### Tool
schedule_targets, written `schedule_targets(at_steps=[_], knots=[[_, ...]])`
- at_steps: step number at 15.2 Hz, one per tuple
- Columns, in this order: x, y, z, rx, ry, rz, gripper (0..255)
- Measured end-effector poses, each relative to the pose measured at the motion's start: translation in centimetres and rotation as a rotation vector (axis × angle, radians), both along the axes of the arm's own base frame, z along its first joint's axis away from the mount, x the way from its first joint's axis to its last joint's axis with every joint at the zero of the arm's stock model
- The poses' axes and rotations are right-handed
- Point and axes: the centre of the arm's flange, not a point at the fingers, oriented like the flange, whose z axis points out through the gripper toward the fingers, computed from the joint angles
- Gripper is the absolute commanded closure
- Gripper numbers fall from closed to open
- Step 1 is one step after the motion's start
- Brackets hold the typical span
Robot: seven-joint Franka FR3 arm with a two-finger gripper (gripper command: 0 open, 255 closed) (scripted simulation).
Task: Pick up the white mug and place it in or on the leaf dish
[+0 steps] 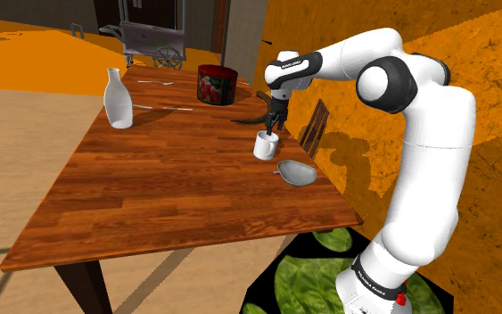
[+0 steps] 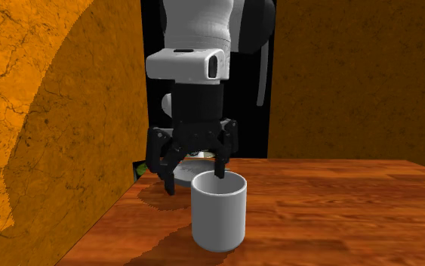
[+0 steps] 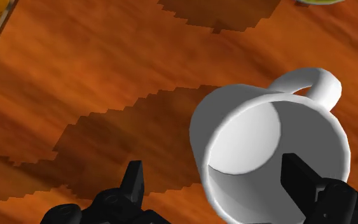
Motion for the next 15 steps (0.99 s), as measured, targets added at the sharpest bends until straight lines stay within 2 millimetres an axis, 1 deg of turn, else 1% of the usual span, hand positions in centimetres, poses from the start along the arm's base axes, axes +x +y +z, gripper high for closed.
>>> schedule_targets(at_steps=[7, 13, 14, 15], knots=[[0.1, -0.3, -3.3, 0.001, 0.0, 0.001, 0], [0.1, -0.2, -3.8, 0.001, 0.0, 0.001, 0], [0.1, -0.2, -3.8, 0.001, 0.0, 0.001, 255], [0.1, -0.2, -3.8, 0.001, 0.0, 0.001, 255]])
